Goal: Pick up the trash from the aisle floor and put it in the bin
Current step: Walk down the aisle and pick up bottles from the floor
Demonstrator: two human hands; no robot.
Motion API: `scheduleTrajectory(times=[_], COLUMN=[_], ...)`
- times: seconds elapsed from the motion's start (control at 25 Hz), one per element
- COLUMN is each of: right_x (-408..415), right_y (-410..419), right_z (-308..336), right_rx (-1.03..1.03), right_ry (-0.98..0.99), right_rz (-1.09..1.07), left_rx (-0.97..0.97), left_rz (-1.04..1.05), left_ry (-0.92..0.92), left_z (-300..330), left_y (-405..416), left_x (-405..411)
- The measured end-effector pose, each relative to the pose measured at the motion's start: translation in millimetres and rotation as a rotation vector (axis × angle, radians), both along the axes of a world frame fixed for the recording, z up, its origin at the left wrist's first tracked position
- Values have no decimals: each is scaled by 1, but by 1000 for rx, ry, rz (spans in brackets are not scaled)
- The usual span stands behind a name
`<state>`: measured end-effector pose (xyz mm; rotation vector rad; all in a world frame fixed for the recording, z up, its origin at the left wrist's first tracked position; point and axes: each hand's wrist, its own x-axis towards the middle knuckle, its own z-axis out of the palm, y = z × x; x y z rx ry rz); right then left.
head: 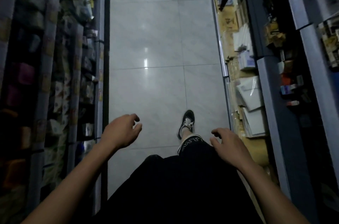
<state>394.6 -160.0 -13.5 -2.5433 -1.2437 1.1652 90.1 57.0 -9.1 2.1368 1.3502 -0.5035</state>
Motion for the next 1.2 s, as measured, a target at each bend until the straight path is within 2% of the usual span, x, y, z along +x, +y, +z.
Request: scheduleTrajectory(times=[0.12,0.28,0.52,0.72,0.84,1.2], right_x=[70,136,197,230,251,350], right_y=[60,160,331,462,518,652], right_z=[-1,10,13,3,12,12], right_rx=[17,43,106,97,56,0], right_ry=[-12,12,38,10,9,1], right_rz=[-5,116,263,296,238,-1], left_rx=[-5,-60,-124,-124,-121,-63], left_rz=[26,128,350,420,396,129], left_ry=[23,13,59,72,37,-52], left_z=[3,12,8,-10,-4,9], left_y=[49,83,152,278,374,652], left_x=[65,117,130,147,180,336])
